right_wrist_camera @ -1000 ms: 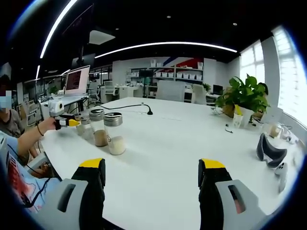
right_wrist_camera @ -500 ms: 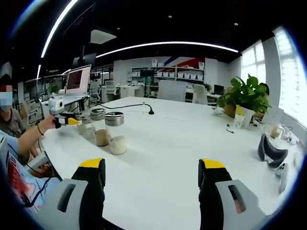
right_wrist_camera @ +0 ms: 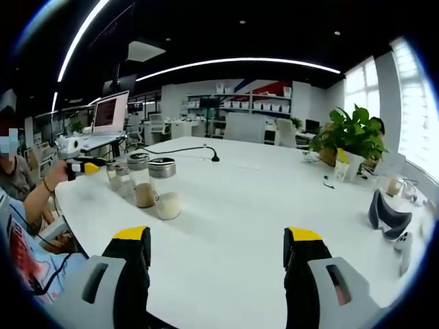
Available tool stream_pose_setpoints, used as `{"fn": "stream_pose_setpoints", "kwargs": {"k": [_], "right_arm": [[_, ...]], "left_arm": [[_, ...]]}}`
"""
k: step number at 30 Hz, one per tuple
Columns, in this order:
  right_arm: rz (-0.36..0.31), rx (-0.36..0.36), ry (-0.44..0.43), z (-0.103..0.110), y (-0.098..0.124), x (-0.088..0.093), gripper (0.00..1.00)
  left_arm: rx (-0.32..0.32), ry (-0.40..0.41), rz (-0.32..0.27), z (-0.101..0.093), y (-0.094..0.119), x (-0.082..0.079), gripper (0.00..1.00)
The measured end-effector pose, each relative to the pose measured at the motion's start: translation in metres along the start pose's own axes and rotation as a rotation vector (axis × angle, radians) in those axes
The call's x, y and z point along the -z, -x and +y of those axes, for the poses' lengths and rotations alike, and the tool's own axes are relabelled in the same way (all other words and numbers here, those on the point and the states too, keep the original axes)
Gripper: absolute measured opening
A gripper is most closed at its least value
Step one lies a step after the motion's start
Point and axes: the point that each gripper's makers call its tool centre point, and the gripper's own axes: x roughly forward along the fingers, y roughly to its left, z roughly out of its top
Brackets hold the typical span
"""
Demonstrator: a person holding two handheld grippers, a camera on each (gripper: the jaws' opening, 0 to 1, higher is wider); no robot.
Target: Rotate the seasoning bottle until the label or dispensing opening points toward the visible target arrow and the bottle remains upright within the marked orientation range
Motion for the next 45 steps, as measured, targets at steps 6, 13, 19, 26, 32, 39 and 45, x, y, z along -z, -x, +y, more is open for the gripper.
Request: {"fn": "stream_pose_setpoints", "kwargs": {"k": [6, 13, 19, 26, 32, 39, 45], "right_arm": [[-0.011, -0.020, 0.004, 0.004, 0.000, -0.002, 0.81], [-0.013, -0.006, -0.001, 0.000, 0.003, -0.002, 0.81], [-0.014, -0.006, 0.001, 0.001, 0.003, -0.002, 0.81], [-0.026, -0.009, 0.003, 0.003, 0.006, -0.004, 0.81], [-0.022, -0.014, -0.011, 0.002, 0.005, -0.002, 0.81], [-0.014, -0.026, -0.004, 0.007, 0.003, -0.002, 0.81], [-0.056, -0.046, -0.009, 0.008, 0.015, -0.010, 0.82]], "left_arm": [[-0.078, -0.003, -0.082, -0.012, 0.022, -0.026, 0.48], [-0.142, 0.047, -0.029, -0.023, 0.032, -0.013, 0.50], [-0.150, 0.030, -0.030, -0.041, 0.041, -0.015, 0.49], [-0.167, 0.017, -0.026, -0.047, 0.046, -0.016, 0.57], [-0.232, 0.000, 0.001, -0.038, 0.051, -0.011, 0.59], [-0.266, -0.002, 0.033, -0.033, 0.065, -0.007, 0.71], [-0.303, 0.004, -0.019, -0.042, 0.083, -0.026, 0.83]]}}
